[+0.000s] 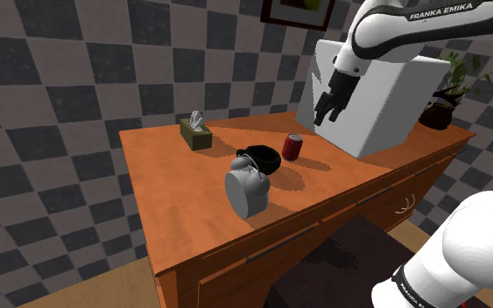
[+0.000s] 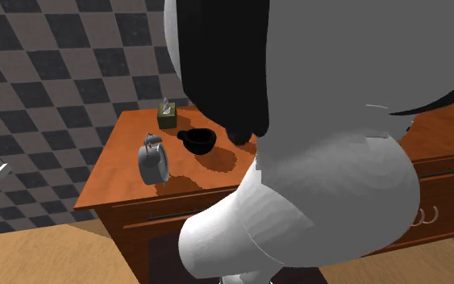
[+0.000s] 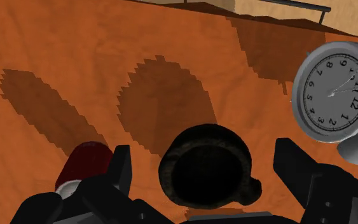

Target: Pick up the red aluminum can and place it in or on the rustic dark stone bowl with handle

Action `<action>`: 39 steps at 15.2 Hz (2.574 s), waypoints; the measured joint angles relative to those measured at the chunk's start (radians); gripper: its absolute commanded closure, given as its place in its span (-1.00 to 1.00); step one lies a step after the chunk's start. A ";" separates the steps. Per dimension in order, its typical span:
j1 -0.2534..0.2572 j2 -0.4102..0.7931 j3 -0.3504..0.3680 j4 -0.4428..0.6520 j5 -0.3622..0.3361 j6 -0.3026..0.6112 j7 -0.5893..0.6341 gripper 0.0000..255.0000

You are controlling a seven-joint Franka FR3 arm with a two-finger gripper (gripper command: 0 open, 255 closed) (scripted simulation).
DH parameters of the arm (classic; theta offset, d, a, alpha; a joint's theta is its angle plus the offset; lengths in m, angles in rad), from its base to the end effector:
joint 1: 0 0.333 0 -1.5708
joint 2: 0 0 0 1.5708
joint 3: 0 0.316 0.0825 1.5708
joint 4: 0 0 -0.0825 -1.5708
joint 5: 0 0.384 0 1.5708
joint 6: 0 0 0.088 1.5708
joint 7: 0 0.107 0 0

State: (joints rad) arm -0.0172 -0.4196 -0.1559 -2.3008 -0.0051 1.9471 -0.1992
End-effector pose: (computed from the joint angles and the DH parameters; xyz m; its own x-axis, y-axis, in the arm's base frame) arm 0.4257 -0.0805 0.5132 0.9967 0.0375 0.0717 0.0408 -0.9981 -0.0451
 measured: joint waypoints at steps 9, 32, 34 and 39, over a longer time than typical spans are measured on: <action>-0.013 0.323 -0.067 0.161 0.026 0.144 -0.125 -1.00; -0.102 0.935 -0.074 0.611 0.152 0.274 -0.303 -1.00; -0.102 0.935 -0.074 0.609 0.152 0.276 -0.303 -1.00; -0.102 0.935 -0.074 0.609 0.152 0.277 -0.303 1.00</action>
State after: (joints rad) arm -0.1188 0.5149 -0.2301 -1.6918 0.1470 2.2240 -0.5020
